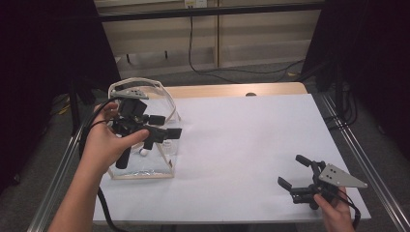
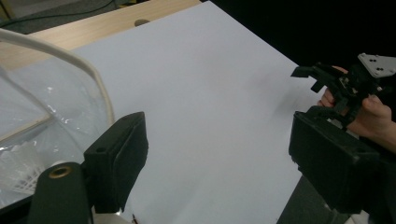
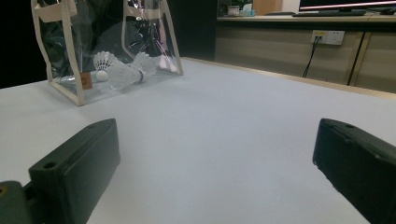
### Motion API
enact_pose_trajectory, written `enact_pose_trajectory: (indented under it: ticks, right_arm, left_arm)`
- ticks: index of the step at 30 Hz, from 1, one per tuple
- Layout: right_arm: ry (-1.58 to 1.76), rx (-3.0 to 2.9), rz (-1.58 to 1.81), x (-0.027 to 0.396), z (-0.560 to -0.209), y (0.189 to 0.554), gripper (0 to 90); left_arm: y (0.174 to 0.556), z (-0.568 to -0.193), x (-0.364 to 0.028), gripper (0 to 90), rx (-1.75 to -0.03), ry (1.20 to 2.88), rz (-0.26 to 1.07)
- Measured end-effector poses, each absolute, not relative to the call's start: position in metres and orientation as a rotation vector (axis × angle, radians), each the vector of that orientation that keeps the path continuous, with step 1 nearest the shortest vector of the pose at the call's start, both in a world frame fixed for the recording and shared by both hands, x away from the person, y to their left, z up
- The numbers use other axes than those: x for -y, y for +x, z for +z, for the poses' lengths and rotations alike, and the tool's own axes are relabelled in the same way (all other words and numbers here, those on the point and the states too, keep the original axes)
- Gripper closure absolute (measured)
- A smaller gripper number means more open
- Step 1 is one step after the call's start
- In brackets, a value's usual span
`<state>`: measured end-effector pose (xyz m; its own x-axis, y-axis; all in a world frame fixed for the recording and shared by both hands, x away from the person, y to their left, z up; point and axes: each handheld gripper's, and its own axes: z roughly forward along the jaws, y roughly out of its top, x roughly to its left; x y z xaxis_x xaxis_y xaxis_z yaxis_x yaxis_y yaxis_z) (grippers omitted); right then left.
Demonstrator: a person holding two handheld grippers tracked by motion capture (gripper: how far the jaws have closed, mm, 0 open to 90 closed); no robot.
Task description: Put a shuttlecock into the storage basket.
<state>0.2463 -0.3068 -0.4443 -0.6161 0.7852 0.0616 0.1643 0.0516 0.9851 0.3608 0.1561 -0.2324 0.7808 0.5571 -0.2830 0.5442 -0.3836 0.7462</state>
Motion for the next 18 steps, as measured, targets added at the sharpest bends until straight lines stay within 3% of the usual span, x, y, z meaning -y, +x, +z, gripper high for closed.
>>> enact_pose_trajectory:
  ticks: [18]
  right_arm:
    - [0.942, -1.84, 1.598, 0.303, -0.443, 0.246, 0.4]
  left_arm:
    - [0.346, -0.254, -0.145, 19.3, -0.749, 2.063, -0.049]
